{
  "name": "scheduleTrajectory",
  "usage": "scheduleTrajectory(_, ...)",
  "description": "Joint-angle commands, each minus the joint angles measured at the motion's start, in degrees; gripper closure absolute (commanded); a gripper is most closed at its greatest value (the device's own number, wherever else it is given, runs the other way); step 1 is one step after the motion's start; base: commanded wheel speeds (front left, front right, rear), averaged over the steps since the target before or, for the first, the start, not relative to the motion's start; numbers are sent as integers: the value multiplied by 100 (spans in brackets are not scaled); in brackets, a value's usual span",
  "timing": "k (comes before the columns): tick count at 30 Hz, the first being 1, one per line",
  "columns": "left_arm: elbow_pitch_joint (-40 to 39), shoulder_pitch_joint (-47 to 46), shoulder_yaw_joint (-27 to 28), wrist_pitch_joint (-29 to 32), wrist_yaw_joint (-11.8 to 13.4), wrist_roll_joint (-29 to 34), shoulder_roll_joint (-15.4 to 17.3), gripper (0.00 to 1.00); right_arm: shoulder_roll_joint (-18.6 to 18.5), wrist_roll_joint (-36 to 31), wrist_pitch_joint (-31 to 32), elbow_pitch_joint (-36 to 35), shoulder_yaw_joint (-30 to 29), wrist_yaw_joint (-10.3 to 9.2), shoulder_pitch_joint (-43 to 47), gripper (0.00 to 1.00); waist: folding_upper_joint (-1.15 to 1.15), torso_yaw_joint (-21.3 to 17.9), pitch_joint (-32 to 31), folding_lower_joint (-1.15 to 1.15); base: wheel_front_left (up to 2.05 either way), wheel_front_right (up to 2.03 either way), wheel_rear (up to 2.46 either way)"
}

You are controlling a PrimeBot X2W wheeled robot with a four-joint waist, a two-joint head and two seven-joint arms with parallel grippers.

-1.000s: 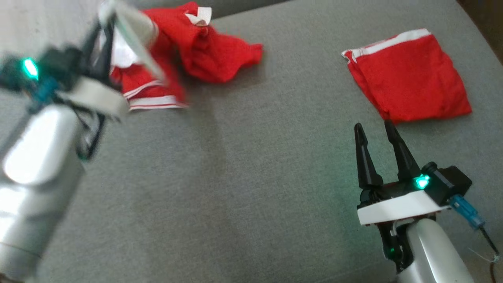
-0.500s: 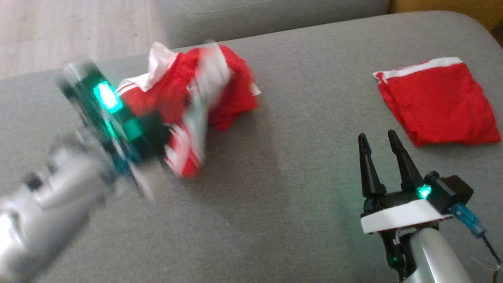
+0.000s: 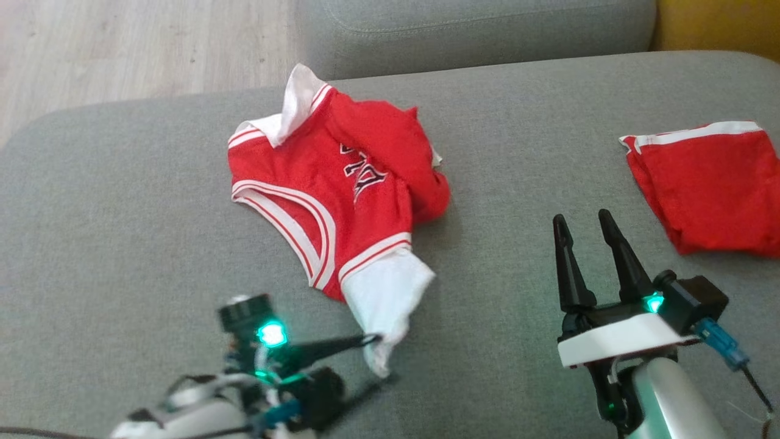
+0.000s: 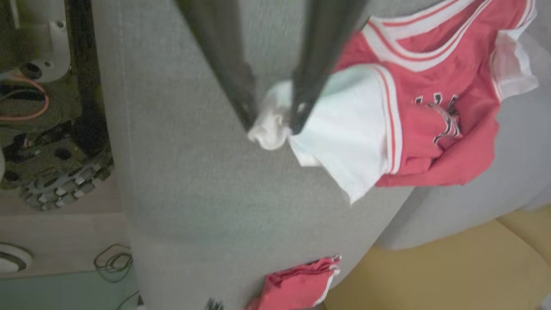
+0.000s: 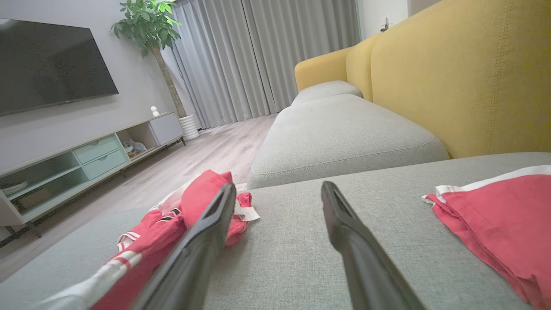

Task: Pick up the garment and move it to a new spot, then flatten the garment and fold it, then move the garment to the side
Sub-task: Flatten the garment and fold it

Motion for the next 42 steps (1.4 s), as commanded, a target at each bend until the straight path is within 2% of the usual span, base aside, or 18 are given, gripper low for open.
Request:
scheduleTrajectory(1, -109, -156, 219, -52, 55, -34, -7, 0, -19, -34, -61, -149, 150, -4, -78, 0, 0, 8, -18, 0, 0, 0, 0)
scheduleTrajectory(4, -31, -95, 191, -99, 114, -43, -173, 0, -19, -34, -61, -130, 173, -4, -94, 0, 0, 6, -54, 0, 0, 0, 0)
scheduleTrajectory(7, 87, 7, 347, -171, 323, -216, -175, 0, -19, -31, -61, -125, 194, -4, -92, 0, 0, -16, -83, 0, 0, 0, 0)
scheduleTrajectory(8, 217, 124, 669, -285, 665, -503, -154, 0, -19, -24, -61, -132, 200, -4, -77, 0, 0, -38, -101, 0, 0, 0, 0)
scheduleTrajectory(13, 718, 544, 1828, -867, 1757, -1525, -302, 0, -19, -27, -61, -151, 177, -4, -13, 0, 0, -73, -115, 0, 0, 0, 0)
scheduleTrajectory(16, 1030, 843, 2460, -1292, 2245, -2153, -596, 0, -19, -64, -61, -160, 166, -4, 14, 0, 0, -101, -110, 0, 0, 0, 0)
scheduleTrajectory(19, 1290, 1075, 2930, -1575, 2468, -2694, -1008, 0, -19, -100, -61, -183, 102, -4, 27, 0, 0, -108, -49, 0, 0, 0, 0)
scheduleTrajectory(22, 1573, 1121, 3058, -1692, 2410, -2891, -1353, 0, -19, -146, -61, -181, 84, -4, 28, 0, 0, -125, 15, 0, 0, 0, 0)
scheduleTrajectory(27, 2217, 964, 2927, -1415, 2073, -3222, -1825, 0, -19, -192, -61, -187, 104, -4, -51, 0, 0, -210, 163, 0, 0, 0, 0)
scheduleTrajectory(33, 2891, 776, 2866, -957, 1908, -3515, -2105, 0, -19, -160, -61, -193, 139, -4, -116, 0, 0, -380, 305, 0, 0, 0, 0)
scheduleTrajectory(42, 3727, 532, 2773, -511, 1634, -3732, -2304, 0, -19, -74, -61, -225, 136, -4, -181, 0, 0, -650, 498, 0, 0, 0, 0)
